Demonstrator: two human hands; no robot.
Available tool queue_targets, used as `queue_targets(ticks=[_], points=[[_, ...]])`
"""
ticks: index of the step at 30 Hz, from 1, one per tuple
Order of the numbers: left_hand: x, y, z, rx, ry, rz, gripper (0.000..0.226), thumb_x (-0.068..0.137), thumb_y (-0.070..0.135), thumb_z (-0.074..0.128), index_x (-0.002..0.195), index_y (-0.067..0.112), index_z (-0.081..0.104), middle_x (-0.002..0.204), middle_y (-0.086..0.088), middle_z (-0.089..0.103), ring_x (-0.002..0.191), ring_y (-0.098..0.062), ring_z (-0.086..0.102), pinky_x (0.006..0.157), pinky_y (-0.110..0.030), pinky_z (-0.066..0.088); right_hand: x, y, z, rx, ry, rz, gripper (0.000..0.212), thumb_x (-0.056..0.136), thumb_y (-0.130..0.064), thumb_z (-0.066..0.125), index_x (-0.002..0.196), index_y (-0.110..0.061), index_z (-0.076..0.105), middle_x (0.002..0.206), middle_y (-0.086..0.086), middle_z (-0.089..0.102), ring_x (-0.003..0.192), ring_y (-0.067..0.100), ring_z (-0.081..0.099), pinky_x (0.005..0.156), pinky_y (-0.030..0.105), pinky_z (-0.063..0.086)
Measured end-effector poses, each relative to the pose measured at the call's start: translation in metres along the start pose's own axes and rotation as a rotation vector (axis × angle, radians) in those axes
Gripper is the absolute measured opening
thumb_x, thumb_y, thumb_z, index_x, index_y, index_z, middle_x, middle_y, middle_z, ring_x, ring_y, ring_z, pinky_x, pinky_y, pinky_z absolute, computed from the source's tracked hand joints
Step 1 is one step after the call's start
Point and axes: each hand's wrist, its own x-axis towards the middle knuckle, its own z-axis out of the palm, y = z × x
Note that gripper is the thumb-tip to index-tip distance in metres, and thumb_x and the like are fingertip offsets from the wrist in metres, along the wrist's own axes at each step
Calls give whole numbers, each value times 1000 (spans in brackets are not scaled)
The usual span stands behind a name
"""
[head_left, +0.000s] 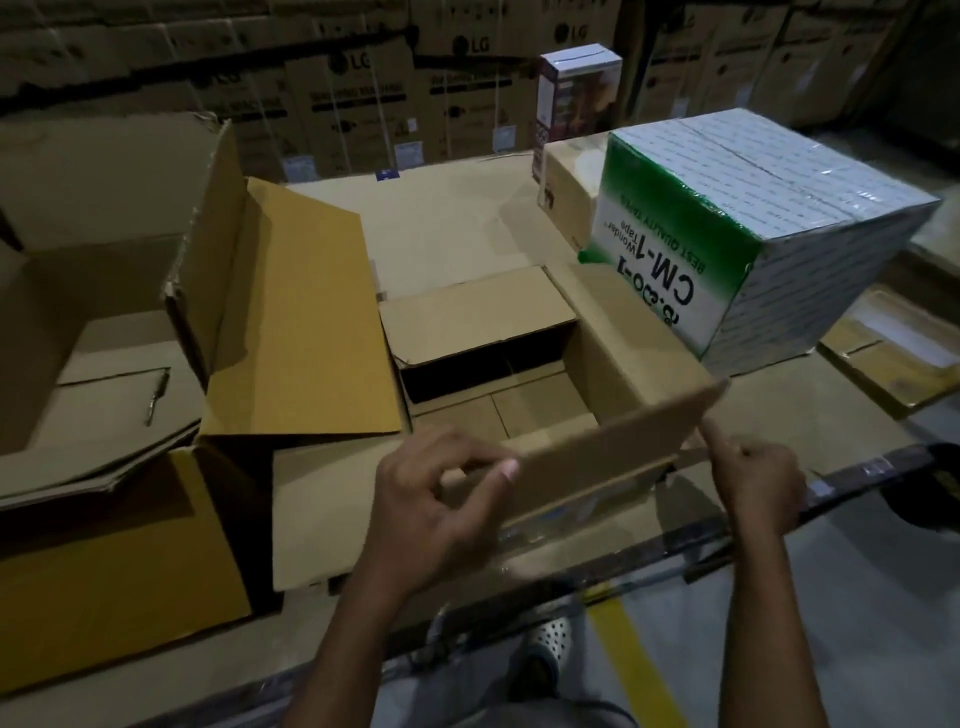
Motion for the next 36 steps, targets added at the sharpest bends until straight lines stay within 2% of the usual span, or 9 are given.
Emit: queue_targets(ticks=[4,7,10,13,15,24,29,33,36], points=[[-11,-3,-2,-527,-326,-185,22,87,28,74,88,7,82,89,-9,75,85,-29,69,79,-40,56,-13,-14,-17,890,-329,-142,48,97,-54,53,72,-15,68,74,-3,66,73,14,60,64,28,53],[-18,-14,-1,-543,-502,-256,23,88,26,77,94,4,82,99,-11,75,98,-29,70,91,-39,55,-12,6,-32,1091,-612,-189,65,108,-52,33,65,-21,71,86,1,64,95,16,62,84,25,54],[-27,-21,12,-339,-677,-334,14,90,24,80,101,17,84,104,4,77,102,-13,71,92,-30,57,-17,36,-40,921,-690,-242,60,110,-33,37,62,-23,72,87,-2,68,89,14,63,85,21,51],[-32,-32,27,-286,-687,-452,18,94,32,75,108,25,82,106,10,78,102,-10,71,91,-32,59,-22,66,-50,639,-744,-207,20,78,-42,85,73,-23,80,98,-8,78,96,7,71,86,25,54],[-32,-40,33,-353,-620,-531,20,96,33,73,112,24,80,107,3,79,101,-17,73,89,-36,59,-25,78,-57,448,-832,-147,43,63,-46,94,97,-23,84,114,-4,79,112,9,70,89,29,57],[27,-60,35,-369,-310,-655,17,101,21,65,112,19,78,101,0,79,95,-22,72,75,-36,56,-55,3,-20,343,-476,-412,11,86,-29,82,97,-28,81,89,-6,77,83,16,69,72,32,59],[82,-90,58,-189,-308,-643,27,102,22,65,128,17,71,128,-6,70,99,-6,65,60,-9,50,-57,-52,20,240,-499,-661,4,90,-40,78,93,-42,79,91,-20,73,84,8,66,74,24,54],[111,-124,71,246,-414,-552,66,100,34,67,158,17,41,165,-9,36,146,-25,43,115,-38,42,-54,-48,55,52,-679,-493,27,92,-57,68,107,-37,78,99,-16,75,91,4,69,77,35,62],[123,-135,70,344,-250,-402,78,101,37,63,164,17,22,169,-11,27,155,-31,26,123,-49,29,-53,-40,67,-309,-522,-611,34,93,-55,66,111,-30,79,106,-10,76,101,13,67,84,36,57]])
